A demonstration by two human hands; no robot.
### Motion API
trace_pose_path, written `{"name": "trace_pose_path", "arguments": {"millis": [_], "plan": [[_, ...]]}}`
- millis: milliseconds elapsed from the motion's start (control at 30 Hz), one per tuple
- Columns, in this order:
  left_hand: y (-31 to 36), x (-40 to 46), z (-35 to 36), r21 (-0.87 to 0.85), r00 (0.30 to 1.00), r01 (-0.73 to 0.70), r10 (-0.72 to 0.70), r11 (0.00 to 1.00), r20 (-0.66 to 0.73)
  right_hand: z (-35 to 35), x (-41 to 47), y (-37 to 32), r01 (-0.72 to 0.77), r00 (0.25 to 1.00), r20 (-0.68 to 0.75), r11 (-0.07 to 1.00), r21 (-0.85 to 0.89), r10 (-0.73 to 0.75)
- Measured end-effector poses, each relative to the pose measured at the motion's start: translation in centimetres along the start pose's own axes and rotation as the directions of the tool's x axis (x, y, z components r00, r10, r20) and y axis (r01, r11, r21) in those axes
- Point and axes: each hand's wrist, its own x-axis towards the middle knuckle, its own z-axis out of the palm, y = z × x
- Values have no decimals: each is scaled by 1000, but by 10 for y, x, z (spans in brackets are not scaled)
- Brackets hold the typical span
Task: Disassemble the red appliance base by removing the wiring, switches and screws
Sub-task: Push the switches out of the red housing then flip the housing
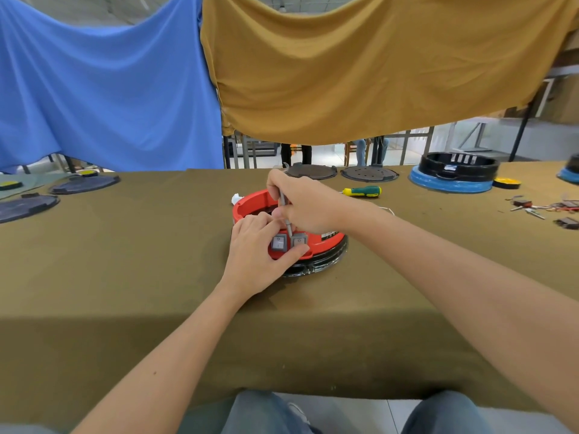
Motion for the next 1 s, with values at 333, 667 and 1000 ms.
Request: {"name": "trace_pose_path", "arguments": {"millis": [333, 667, 1000], "plan": [[0, 0, 0, -16, 1000, -6, 5, 1000, -14, -2, -4, 3, -8, 997, -80, 990, 138, 19], [-2, -1, 3, -11, 1000, 9, -9, 1000, -25, 3, -30, 30, 26, 957, -283, 957, 289, 59], [-1, -1, 3, -7, 1000, 8, -8, 1000, -12, 1, -30, 32, 27, 959, -276, 953, 303, 61]]}}
